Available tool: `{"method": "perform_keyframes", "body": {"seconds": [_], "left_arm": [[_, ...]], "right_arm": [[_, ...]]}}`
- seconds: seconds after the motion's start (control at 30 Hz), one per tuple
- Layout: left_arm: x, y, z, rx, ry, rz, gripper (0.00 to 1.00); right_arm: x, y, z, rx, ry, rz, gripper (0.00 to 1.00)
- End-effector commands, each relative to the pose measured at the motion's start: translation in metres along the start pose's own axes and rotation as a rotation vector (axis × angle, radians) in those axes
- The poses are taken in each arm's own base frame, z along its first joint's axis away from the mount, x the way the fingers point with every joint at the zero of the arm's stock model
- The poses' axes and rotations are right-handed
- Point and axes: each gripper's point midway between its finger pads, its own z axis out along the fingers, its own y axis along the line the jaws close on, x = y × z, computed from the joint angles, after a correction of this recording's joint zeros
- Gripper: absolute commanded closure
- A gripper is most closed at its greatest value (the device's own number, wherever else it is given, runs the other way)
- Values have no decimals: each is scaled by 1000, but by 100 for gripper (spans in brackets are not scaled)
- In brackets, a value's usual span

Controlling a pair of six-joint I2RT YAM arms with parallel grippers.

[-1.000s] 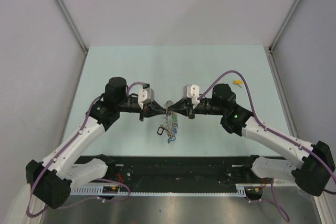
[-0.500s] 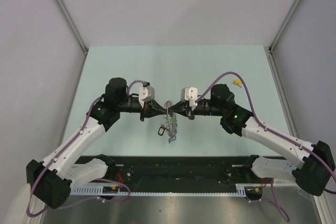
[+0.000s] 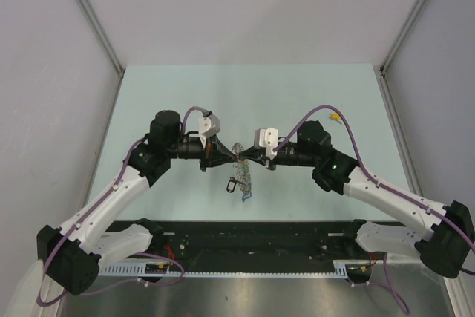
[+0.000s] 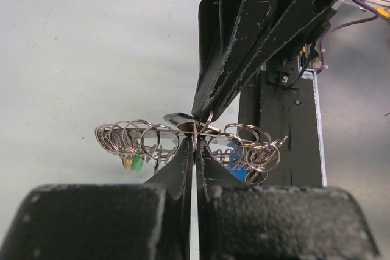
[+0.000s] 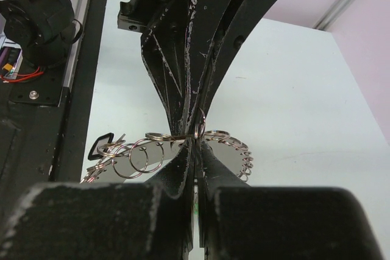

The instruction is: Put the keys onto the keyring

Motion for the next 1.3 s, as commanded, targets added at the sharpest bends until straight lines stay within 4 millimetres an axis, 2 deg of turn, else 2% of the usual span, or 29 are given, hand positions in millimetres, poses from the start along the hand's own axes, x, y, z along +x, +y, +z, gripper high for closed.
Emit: {"method": "perform_keyframes", "body": {"seconds": [0.0,0.1,0.57,1.27], "left_arm": [[-21,-7,-5,7,-59,85,99],[-18,-10,-6,17,-53,99,100],[-10,-17,-1,51,18,134,100],[-23,-2,0,-53,3,-54,100]], "right_arm": [[-17,-1,-2,3,-27,-16,100],[-25,-2,-3,0,-54,-24,100],[-33,1,2,-40,-83,-12,100],[-15,4,-4,-36,4,-40,100]]}}
